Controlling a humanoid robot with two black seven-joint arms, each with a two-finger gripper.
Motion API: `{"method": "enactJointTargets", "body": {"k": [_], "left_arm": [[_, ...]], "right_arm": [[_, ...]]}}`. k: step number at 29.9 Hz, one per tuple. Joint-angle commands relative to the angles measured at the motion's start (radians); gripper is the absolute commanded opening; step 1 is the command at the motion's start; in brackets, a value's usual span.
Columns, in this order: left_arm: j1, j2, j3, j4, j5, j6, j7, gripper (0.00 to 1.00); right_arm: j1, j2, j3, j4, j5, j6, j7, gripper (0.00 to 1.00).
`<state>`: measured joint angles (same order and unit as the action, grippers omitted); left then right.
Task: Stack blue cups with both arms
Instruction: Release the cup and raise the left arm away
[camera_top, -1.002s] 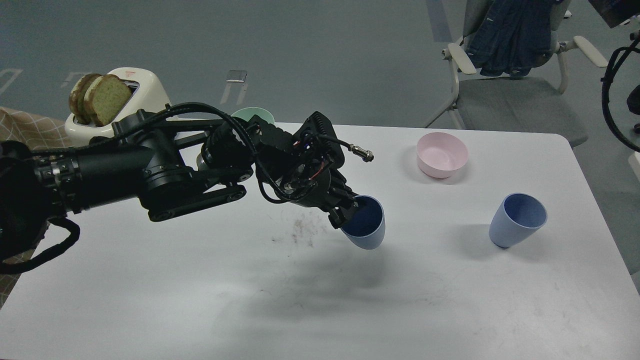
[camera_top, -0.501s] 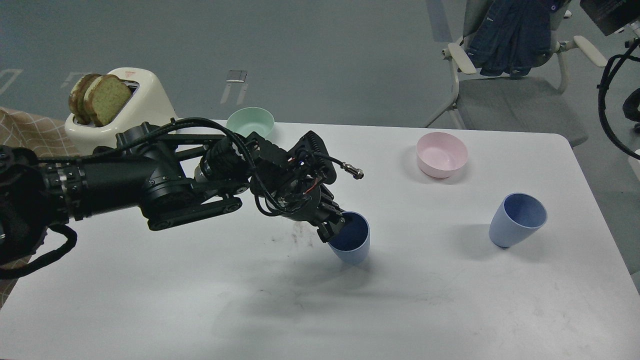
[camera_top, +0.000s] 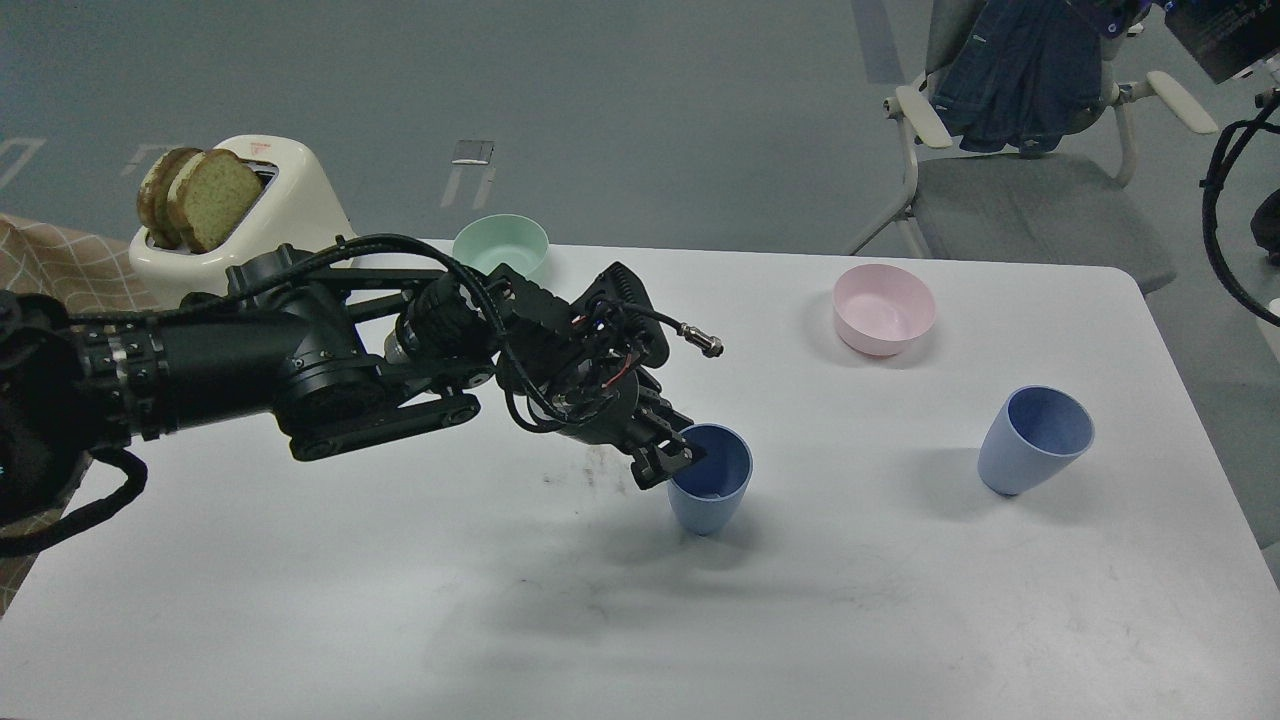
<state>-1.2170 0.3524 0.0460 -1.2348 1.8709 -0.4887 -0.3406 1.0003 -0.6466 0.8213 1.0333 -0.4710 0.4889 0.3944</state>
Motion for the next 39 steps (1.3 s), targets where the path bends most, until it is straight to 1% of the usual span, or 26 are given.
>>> {"method": "enactJointTargets", "body": {"k": [1, 2, 4, 7, 10, 12, 13, 14, 16, 18, 20, 22, 26, 31, 36, 39], "left_arm": [[-0.053, 0.034, -0.027, -0.014, -0.108, 0.000, 0.003, 0.92], [-0.071, 0.045, -0.037, -0.015, -0.137, 0.000, 0.005, 0.94], [-0.122, 0.072, -0.105, -0.017, -0.292, 0.000, 0.009, 0.96], [-0.134, 0.134, -0.205, -0.005, -0.481, 0.000, 0.018, 0.96], [-0.125, 0.195, -0.314, 0.000, -0.640, 0.000, 0.044, 0.96], [-0.078, 0.240, -0.386, 0.018, -0.769, 0.000, 0.067, 0.96], [-0.038, 0.255, -0.418, 0.040, -0.836, 0.000, 0.068, 0.96], [-0.038, 0.255, -0.419, 0.040, -0.837, 0.000, 0.068, 0.96], [0.013, 0.261, -0.475, 0.061, -0.939, 0.000, 0.068, 0.96], [0.074, 0.261, -0.532, 0.077, -1.042, 0.000, 0.068, 0.96], [0.103, 0.261, -0.558, 0.086, -1.085, 0.022, 0.068, 0.96], [0.122, 0.260, -0.564, 0.089, -1.098, 0.027, 0.066, 0.96], [0.183, 0.251, -0.571, 0.089, -1.098, 0.029, 0.057, 0.96], [0.217, 0.241, -0.572, 0.089, -1.098, 0.029, 0.054, 0.96], [0.220, 0.214, -0.572, 0.090, -1.098, 0.027, 0.052, 0.96], [0.228, 0.200, -0.572, 0.089, -1.098, 0.027, 0.052, 0.96]], "right_arm": [[-0.002, -0.010, -0.001, -0.001, 0.000, 0.000, 0.000, 1.00], [-0.002, -0.010, -0.001, 0.001, 0.000, 0.000, 0.000, 1.00], [-0.020, -0.033, 0.001, 0.001, 0.000, 0.000, 0.000, 1.00], [-0.038, -0.080, 0.001, 0.004, -0.001, 0.000, 0.000, 1.00], [-0.068, -0.140, 0.001, 0.005, -0.003, 0.000, 0.000, 1.00], [-0.100, -0.218, 0.001, 0.014, -0.020, 0.000, 0.000, 1.00], [-0.120, -0.257, 0.001, 0.025, -0.050, 0.000, 0.000, 1.00], [-0.120, -0.257, 0.001, 0.025, -0.051, 0.000, 0.000, 1.00], [-0.152, -0.320, 0.001, 0.053, -0.133, 0.000, 0.000, 1.00], [-0.207, -0.384, 0.002, 0.100, -0.274, 0.000, 0.000, 1.00], [-0.254, -0.434, 0.002, 0.138, -0.361, 0.000, 0.000, 1.00], [-0.284, -0.467, 0.002, 0.166, -0.405, 0.000, 0.001, 1.00], [-0.412, -0.536, 0.001, 0.246, -0.570, -0.003, 0.003, 1.00], [-0.540, -0.553, 0.001, 0.272, -0.678, -0.117, 0.003, 1.00], [-0.632, -0.553, -0.001, 0.264, -0.704, -0.144, 0.003, 1.00], [-0.690, -0.539, 0.001, 0.268, -0.730, -0.190, 0.003, 1.00]]}}
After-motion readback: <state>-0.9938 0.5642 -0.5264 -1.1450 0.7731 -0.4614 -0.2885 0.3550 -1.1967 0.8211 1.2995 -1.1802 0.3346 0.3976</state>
